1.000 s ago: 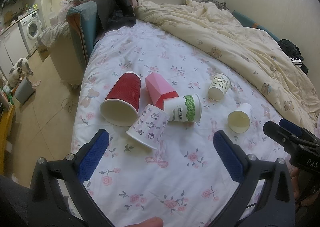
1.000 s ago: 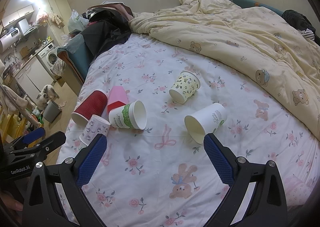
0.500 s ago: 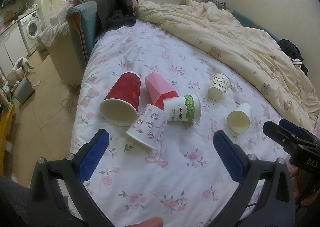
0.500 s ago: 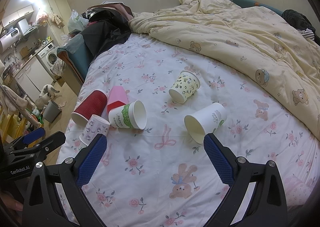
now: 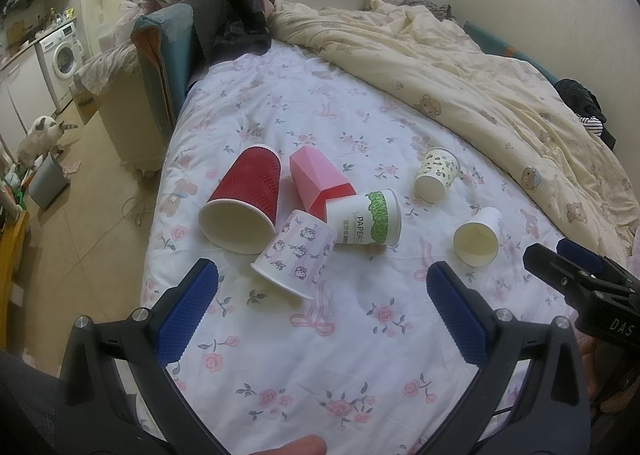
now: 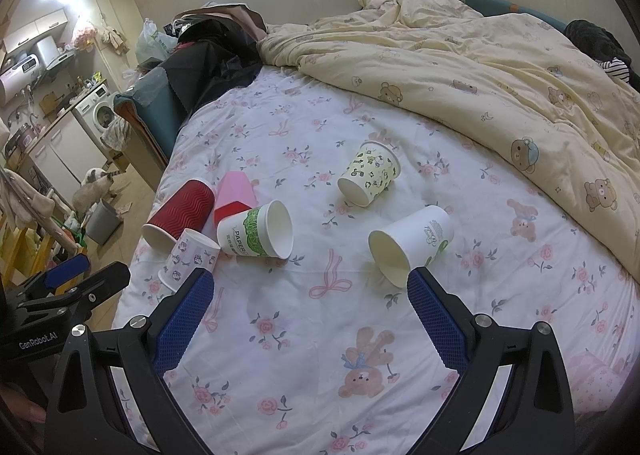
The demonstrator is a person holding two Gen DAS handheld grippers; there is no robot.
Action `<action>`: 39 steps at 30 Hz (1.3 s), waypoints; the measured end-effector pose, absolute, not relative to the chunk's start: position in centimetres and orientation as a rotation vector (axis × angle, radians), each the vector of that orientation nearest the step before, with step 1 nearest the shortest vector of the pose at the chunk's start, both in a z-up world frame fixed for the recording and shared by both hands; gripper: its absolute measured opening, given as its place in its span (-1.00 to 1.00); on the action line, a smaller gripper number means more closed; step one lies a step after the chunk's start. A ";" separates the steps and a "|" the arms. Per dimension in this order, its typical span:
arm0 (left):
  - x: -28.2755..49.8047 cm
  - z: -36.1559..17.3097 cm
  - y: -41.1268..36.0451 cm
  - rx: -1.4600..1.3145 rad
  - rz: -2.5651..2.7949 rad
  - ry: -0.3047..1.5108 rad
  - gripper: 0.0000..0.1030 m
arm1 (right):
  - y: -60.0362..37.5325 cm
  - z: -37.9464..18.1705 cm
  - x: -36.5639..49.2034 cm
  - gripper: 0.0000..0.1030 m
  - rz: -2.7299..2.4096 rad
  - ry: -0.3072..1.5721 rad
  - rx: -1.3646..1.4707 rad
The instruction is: Flip cup upside down
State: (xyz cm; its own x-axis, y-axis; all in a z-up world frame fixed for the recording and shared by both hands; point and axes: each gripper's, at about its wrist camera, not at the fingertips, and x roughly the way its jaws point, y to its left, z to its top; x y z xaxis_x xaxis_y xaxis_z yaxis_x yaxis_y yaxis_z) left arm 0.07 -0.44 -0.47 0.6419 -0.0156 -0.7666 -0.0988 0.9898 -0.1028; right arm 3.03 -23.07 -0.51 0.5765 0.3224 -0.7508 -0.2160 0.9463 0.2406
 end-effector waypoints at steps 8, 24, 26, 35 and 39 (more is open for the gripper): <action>0.0 -0.5 -0.5 -0.138 0.045 0.873 1.00 | -23.1 -0.5 3.0 0.94 0.316 0.903 0.127; 0.1 -0.5 -0.5 -0.142 0.044 0.874 1.00 | -23.1 -0.5 3.0 0.94 0.316 0.906 0.128; 0.1 -0.6 -0.6 -0.140 0.044 0.875 1.00 | -23.1 -0.5 3.0 0.94 0.315 0.907 0.127; 0.6 -0.8 0.9 -0.193 0.089 0.907 1.00 | -25.7 -0.7 4.8 0.94 0.313 1.012 0.234; 0.7 -0.6 2.0 -0.198 0.128 0.905 1.00 | -27.9 -2.4 8.2 0.94 0.279 1.161 0.357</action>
State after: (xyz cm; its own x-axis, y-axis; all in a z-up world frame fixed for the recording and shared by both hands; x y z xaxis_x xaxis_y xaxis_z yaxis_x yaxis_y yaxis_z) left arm 0.66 1.99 -0.64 0.6120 0.0264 -0.7904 -0.1930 0.9742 -0.1169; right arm 8.19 -27.94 -2.36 0.3747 0.3941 -0.8392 -0.0305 0.9099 0.4137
